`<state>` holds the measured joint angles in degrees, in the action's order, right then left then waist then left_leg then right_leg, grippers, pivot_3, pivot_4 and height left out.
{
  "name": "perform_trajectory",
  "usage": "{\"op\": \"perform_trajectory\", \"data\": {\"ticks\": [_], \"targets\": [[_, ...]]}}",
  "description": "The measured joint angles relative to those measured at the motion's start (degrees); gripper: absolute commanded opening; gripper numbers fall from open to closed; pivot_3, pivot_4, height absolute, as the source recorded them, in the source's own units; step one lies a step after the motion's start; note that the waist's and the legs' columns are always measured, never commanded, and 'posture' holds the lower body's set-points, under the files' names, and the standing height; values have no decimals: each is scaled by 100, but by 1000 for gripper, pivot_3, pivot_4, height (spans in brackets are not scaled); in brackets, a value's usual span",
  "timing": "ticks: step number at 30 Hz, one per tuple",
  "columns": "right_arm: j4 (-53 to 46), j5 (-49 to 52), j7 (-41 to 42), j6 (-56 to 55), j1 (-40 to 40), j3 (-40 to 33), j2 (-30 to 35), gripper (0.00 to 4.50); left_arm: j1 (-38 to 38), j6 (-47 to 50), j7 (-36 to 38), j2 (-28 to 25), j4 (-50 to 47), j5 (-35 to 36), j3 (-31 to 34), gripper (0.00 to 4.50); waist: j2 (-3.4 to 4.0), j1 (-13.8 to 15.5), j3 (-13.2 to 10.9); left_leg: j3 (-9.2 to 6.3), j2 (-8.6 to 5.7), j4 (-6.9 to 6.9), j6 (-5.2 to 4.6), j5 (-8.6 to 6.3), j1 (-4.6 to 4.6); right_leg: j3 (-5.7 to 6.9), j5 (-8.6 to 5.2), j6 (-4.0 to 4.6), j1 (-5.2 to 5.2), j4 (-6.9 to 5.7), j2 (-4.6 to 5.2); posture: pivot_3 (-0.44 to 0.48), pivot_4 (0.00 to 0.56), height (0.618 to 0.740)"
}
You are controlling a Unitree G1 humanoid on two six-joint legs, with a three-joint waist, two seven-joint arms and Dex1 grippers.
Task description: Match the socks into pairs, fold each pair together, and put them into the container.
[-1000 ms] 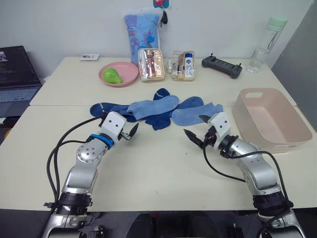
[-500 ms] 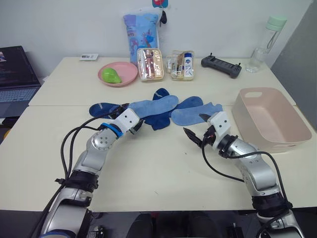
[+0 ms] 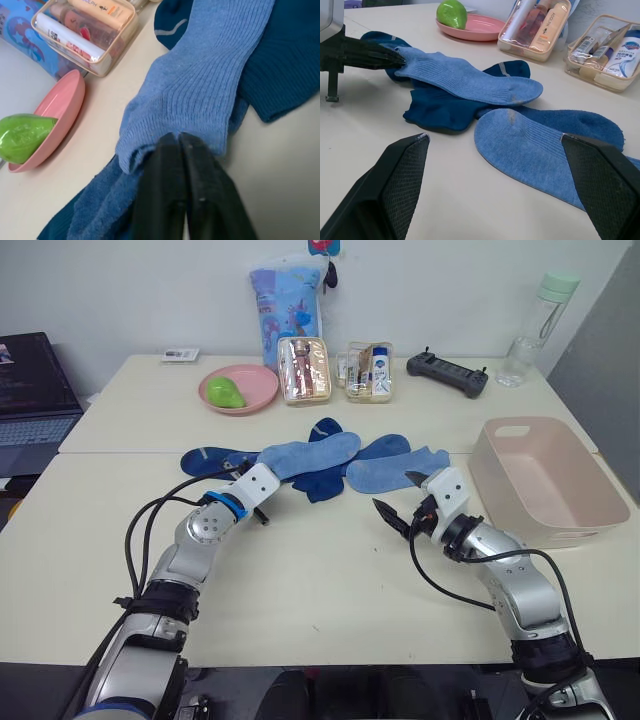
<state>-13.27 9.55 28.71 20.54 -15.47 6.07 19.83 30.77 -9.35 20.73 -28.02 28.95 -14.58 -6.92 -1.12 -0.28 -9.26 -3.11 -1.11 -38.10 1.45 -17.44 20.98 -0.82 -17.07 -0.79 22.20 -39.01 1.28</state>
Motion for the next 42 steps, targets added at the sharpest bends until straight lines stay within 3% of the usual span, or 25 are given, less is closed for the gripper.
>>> {"op": "perform_trajectory", "data": {"ticks": [3, 6, 13, 22, 25, 31, 32, 42], "targets": [[-1, 1, 0, 0, 9, 0, 3, 4500, -3, -155, 52, 42, -29, 124, 11, 38, 0, 1, 0, 0, 0, 0, 0, 0, 0, 0, 0, 0, 0, 0, 0, 0, 150, 740], [-2, 1, 2, 0, 37, -1, 19, 4500, -56, -252, 327, 69, -199, 339, 10, 629, 0, 0, 0, 1, 0, 0, 0, 0, 0, -1, 0, 0, 0, 0, 0, 0, 150, 740], [-32, 3, 92, 0, 44, 8, 137, 4500, -109, -252, 239, 28, -142, 18, -123, 2786, 0, 0, 0, 0, -2, -1, 0, 0, 0, 0, 0, 0, -1, -1, 0, 0, 150, 740], [-208, 16, 291, 1, 85, 85, 261, 4500, 170, -267, 25, 4, 355, -228, -131, 2786, 0, -1, 0, 0, -2, -2, 0, 0, 0, -1, 0, 0, 0, -2, 0, 0, 150, 740], [-209, 13, 287, 1, 100, 85, 259, 4500, 221, -366, -18, 6, 463, -226, -130, 2217, 0, 2, 0, -1, -2, -2, 0, 0, 0, 0, 0, 0, 0, -2, 0, 0, 150, 740], [-209, 6, 273, 0, 185, 86, 240, 4500, 282, -469, -29, 7, 472, -224, -130, 217, 0, -2, 0, 0, -2, -3, 0, 0, 0, -1, 0, 0, 0, -2, 0, 0, 150, 740], [-209, 5, 270, 0, 184, 86, 237, 4500, 282, -474, -29, 7, 472, -224, -130, 50, 0, -2, 0, -1, -2, -2, 0, 0, 0, 0, 0, 0, 0, -2, 0, 0, 150, 740], [-209, -1, 262, 0, 183, 86, 226, 4500, 277, -585, 143, 5, 449, -100, -124, 50, 0, -2, 0, 0, -2, -3, 0, 0, 0, -1, 0, 0, 0, -3, 0, 0, 150, 740]]}}
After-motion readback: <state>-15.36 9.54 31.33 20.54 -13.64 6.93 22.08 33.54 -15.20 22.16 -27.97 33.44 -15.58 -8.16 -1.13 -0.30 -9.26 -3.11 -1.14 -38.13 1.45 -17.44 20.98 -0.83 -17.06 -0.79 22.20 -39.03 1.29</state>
